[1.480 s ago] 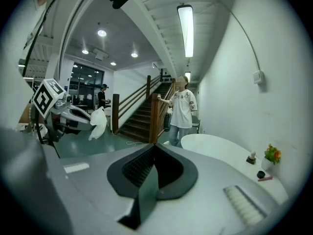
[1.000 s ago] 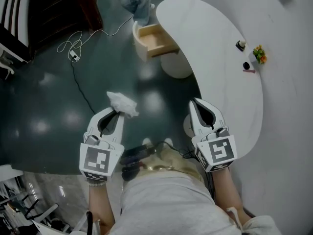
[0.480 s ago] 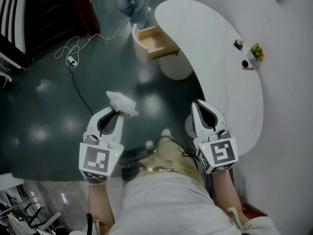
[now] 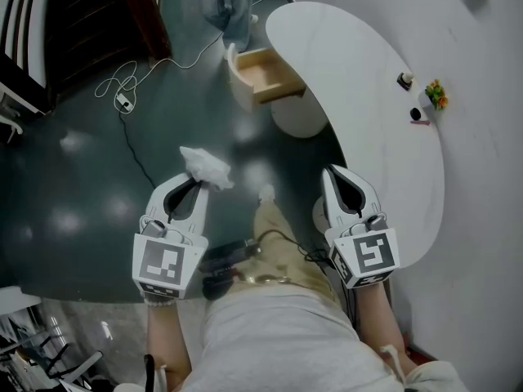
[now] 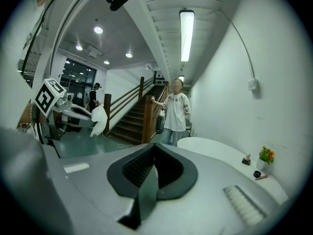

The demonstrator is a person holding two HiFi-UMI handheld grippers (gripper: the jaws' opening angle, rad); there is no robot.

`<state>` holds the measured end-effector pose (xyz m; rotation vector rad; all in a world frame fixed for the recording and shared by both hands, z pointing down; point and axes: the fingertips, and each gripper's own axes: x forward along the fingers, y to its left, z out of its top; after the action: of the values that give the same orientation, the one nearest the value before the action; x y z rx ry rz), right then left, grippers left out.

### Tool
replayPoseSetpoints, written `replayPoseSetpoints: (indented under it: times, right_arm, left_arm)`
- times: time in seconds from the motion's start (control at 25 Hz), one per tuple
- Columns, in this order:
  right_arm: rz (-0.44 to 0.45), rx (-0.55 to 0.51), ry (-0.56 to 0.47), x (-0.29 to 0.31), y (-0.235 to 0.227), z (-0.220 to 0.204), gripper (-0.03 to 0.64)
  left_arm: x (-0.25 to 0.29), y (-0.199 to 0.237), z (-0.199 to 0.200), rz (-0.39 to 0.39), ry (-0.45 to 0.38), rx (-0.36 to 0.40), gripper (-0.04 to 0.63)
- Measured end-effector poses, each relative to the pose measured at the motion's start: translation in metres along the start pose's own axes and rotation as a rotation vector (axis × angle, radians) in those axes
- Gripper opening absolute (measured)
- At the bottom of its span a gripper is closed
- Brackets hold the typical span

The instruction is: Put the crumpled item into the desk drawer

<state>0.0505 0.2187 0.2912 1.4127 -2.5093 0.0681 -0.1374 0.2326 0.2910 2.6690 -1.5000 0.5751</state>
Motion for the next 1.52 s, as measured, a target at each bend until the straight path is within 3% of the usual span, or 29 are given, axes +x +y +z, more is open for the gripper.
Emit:
replayPoseSetpoints:
  times: [0.48,0.64,0.88,1.52]
  right_arm:
    - [0.041,0.010,-0.012,0.073,-0.037,0.007,0.005]
    - [0.061,0.011,-0.011,0.101,-0.055,0.008,0.005]
    - [0.081,0.024,0.006,0.144,-0.081,0.013,0.005]
    - [0.141,0.039,0.030,0.243,-0.146,0.025,0.005]
  left_arm:
    - [0.060,0.043,0.012,0.038,0.003,0.023,-0.002]
    - [0.087,0.056,0.013,0.049,0.050,-0.024,-0.002]
    - [0.131,0.070,0.022,0.007,0.064,-0.028,-0.002]
    - [0.227,0.123,0.041,0.026,0.096,-0.021,-0.002]
